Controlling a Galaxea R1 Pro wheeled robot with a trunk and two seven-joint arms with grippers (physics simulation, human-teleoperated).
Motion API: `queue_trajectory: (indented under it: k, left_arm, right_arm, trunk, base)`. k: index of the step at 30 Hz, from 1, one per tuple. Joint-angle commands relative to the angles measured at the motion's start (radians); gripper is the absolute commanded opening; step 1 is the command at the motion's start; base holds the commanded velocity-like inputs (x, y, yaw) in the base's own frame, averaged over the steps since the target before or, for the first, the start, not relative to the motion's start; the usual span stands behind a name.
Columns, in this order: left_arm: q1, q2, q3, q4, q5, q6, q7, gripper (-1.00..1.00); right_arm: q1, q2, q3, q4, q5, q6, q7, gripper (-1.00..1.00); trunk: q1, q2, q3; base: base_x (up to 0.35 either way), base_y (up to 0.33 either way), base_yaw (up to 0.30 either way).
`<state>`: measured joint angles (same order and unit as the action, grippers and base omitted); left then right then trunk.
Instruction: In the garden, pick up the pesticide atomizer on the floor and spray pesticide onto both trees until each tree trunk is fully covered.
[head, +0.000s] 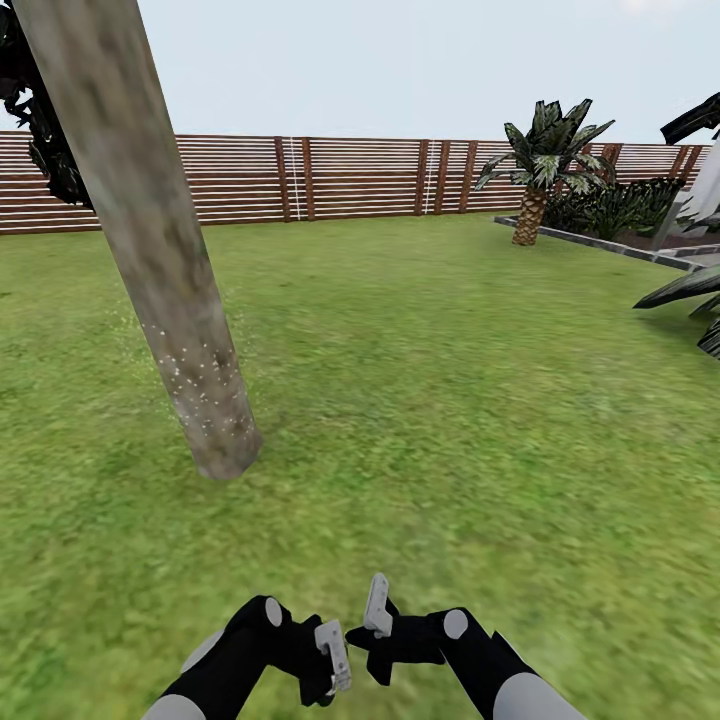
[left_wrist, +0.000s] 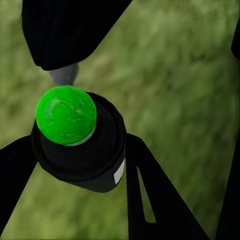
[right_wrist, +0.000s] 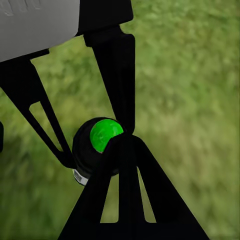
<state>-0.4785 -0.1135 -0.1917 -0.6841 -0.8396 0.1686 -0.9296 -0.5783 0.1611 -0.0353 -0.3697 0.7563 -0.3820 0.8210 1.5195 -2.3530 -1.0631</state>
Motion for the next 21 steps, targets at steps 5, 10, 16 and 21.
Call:
queue_trajectory:
  k: [5, 10, 16, 21]
  left_arm:
    - [-0.005, 0.000, 0.000, 0.000, 0.005, 0.000, 0.001, -1.00]
    - [-0.008, 0.002, 0.000, 0.001, 0.007, 0.000, 0.002, -1.00]
    - [-0.005, 0.087, 0.000, 0.058, -0.002, -0.004, 0.039, -1.00]
    - [0.002, 0.210, 0.000, 0.115, -0.005, -0.007, 0.046, -1.00]
  right_arm:
    - [0.000, 0.000, 0.000, 0.001, 0.000, 0.000, 0.000, -1.00]
    - [0.000, 0.000, 0.000, 0.002, 0.000, 0.000, 0.000, -1.00]
    - [0.000, -0.002, -0.001, 0.002, 0.000, 0.000, 0.000, -1.00]
    - [0.000, -0.012, -0.007, 0.003, -0.002, 0.000, -0.001, 1.00]
  trunk:
    - [0.000, 0.000, 0.000]
    - [0.000, 0.000, 0.000]
    - [0.000, 0.000, 0.000]
    - [0.000, 0.000, 0.000]
  base:
    - [0.000, 0.000, 0.000]
    - [0.000, 0.000, 0.000]
    - [0.000, 0.000, 0.000]
    - [0.000, 0.000, 0.000]
